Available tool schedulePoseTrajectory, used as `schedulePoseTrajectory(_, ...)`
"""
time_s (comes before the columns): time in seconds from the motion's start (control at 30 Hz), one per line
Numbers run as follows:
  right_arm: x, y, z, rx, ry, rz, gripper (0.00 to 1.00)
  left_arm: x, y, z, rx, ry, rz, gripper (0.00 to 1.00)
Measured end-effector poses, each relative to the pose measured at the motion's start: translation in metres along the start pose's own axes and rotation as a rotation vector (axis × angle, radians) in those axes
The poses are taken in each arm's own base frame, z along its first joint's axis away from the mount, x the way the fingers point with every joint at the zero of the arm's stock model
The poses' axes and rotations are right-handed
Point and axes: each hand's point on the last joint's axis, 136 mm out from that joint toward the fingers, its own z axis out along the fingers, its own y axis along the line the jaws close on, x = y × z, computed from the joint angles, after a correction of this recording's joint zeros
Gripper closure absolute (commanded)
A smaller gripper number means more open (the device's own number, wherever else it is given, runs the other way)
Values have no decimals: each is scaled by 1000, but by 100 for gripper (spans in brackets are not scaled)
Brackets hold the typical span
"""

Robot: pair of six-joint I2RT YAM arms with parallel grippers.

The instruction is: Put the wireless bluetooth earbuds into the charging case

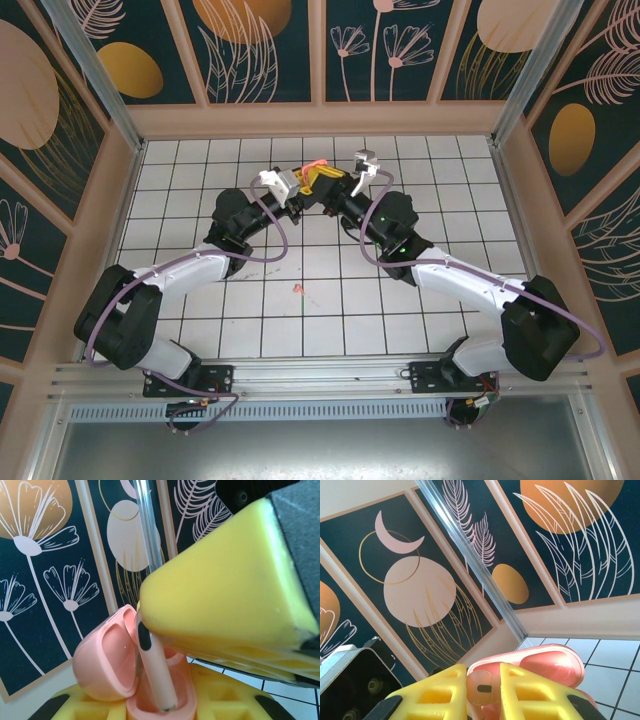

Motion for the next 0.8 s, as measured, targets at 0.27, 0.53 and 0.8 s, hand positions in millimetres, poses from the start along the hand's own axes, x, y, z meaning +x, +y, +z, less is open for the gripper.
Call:
schedulePoseTrajectory(0.27, -2, -2, 0, 16, -10, -17, 82, -2, 1, 1, -3, -1, 1, 100)
schedulePoseTrajectory(0.53, 1, -3, 0, 39, -5, -59, 82, -2, 2, 1, -6, 0, 0, 100)
schedulePoseTrajectory(0.8, 4, -2, 2, 49, 21, -71, 67, 2, 4, 1, -18, 15, -7, 100)
